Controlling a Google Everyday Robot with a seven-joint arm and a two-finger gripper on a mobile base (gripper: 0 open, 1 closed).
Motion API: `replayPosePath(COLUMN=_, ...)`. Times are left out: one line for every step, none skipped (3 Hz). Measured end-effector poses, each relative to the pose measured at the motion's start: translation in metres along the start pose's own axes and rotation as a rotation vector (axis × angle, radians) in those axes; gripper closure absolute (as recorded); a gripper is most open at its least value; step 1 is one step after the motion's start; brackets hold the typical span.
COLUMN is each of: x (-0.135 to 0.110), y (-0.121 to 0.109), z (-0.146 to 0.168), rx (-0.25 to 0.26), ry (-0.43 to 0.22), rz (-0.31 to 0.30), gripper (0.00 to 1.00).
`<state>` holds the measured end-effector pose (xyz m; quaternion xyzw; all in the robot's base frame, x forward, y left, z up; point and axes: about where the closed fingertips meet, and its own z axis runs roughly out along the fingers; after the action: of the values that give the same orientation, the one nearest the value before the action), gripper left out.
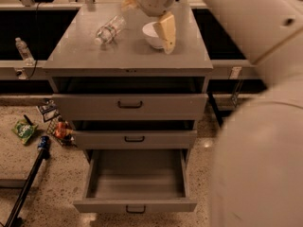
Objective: Place water bottle into bottom drawer
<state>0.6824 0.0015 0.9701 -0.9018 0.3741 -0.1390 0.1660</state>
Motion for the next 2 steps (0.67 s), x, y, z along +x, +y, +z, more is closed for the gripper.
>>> replayPosePath(x=-0.005, y=-0.03, z=0.06, rx=-0.093, ry=-0.058, rz=-0.15, gripper=0.0)
replayPosePath(x=0.007, y=-0.049, z=0.068, rx=-0.054, ry=-0.048, rz=-0.168, gripper=0.0)
